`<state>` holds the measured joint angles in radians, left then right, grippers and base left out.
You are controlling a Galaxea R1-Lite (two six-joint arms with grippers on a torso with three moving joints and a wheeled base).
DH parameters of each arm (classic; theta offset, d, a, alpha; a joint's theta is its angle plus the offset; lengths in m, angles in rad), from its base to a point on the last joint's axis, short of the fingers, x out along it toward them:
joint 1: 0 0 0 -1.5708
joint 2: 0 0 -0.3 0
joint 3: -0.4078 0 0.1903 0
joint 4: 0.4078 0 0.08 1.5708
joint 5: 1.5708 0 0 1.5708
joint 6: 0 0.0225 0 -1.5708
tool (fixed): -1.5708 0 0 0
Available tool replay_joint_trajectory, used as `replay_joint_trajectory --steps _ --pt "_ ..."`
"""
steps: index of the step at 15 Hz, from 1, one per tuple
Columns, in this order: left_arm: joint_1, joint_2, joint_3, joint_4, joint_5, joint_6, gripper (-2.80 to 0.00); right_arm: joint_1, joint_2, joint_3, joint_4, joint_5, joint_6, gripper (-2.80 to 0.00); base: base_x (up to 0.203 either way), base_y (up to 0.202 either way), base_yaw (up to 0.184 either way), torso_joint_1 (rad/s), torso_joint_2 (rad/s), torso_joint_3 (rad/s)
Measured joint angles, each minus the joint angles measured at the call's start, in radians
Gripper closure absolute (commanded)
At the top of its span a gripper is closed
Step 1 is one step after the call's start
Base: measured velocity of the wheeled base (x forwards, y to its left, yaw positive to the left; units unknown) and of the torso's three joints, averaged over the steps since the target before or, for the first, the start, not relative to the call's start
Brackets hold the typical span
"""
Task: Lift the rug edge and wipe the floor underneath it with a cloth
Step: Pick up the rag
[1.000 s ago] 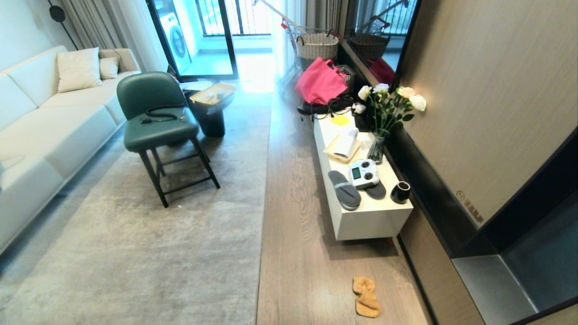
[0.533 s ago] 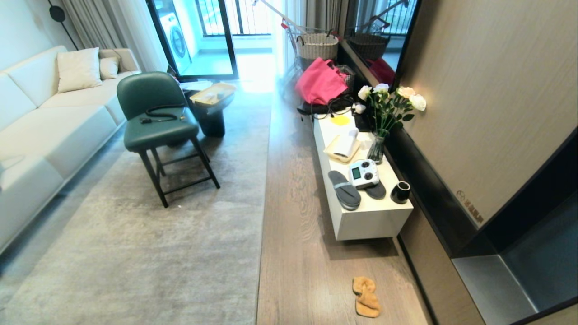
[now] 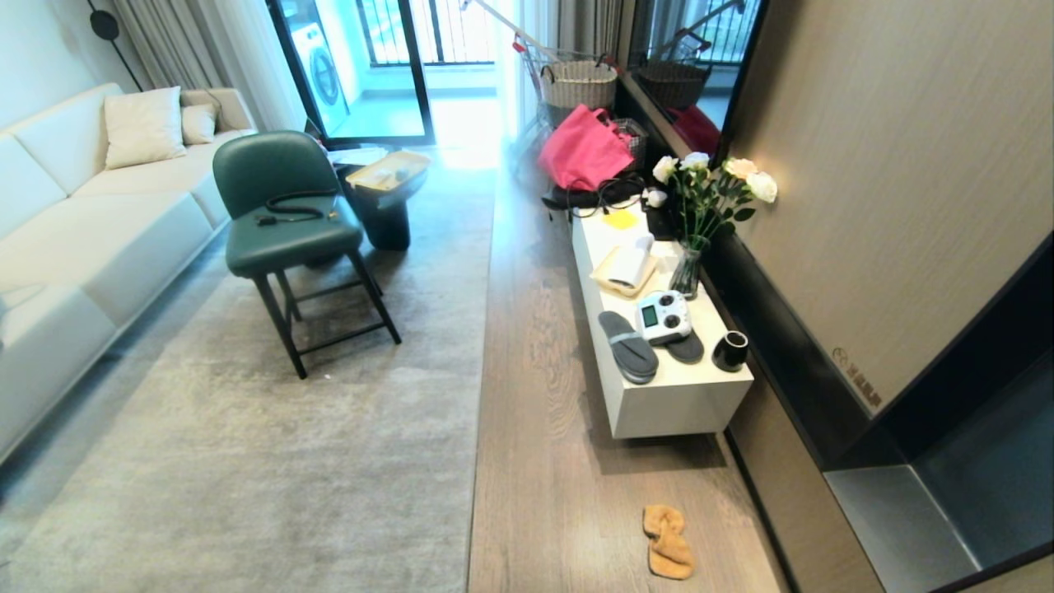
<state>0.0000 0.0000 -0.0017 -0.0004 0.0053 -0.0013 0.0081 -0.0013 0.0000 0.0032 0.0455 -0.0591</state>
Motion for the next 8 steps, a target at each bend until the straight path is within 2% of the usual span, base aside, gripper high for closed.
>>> replay_joint_trajectory --steps 4,8 --pt "0.000 0.000 0.000 0.000 0.000 0.000 0.00 0.000 0.000 0.000 0.000 0.000 -0.001 0.00 0.000 0.000 0.000 0.000 0.00 0.000" --pt "0.000 0.000 0.000 0.000 0.000 0.000 0.00 0.000 0.000 0.000 0.000 0.000 0.000 0.00 0.000 0.000 0.000 -0.093 0.19 0.117"
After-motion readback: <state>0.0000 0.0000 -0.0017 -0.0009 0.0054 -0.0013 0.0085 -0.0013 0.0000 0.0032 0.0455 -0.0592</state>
